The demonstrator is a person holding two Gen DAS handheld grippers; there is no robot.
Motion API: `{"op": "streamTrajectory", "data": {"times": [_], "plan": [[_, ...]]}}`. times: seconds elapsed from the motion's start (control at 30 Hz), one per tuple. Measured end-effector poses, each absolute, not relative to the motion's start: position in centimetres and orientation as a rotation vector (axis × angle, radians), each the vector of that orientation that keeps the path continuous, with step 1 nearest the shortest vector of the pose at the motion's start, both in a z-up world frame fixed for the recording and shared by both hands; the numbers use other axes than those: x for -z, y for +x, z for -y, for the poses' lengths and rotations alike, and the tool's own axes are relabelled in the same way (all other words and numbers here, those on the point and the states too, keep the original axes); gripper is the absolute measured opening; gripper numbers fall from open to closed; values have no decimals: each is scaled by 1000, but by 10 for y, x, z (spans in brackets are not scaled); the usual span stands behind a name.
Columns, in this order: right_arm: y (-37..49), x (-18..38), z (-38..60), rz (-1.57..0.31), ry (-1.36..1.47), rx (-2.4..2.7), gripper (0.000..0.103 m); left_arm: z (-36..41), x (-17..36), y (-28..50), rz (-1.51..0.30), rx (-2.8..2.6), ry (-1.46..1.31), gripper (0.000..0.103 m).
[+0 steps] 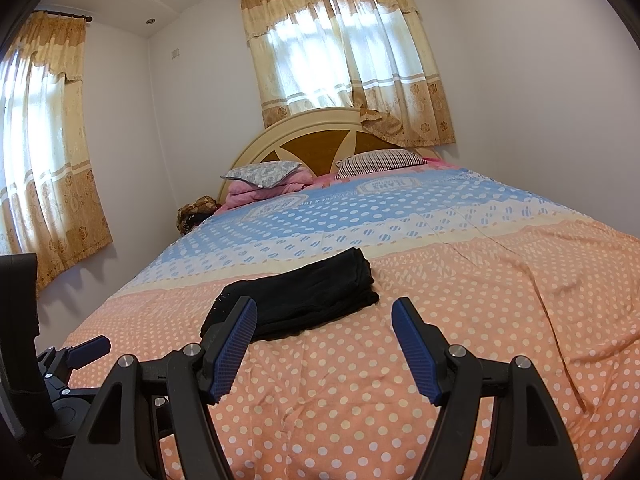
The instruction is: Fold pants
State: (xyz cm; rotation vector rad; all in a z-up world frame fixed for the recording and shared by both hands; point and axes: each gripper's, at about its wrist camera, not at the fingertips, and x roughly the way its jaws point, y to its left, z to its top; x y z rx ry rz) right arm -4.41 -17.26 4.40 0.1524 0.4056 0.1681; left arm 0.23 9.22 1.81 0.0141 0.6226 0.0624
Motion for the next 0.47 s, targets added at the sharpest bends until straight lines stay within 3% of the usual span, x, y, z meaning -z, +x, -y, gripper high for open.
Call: {"op": "streamTrajectory", "data": {"times": [0.47], "plan": [[-20,-23,185,-447,183,-148,72,-91,-5,28,-668,-64,15,103]]}}
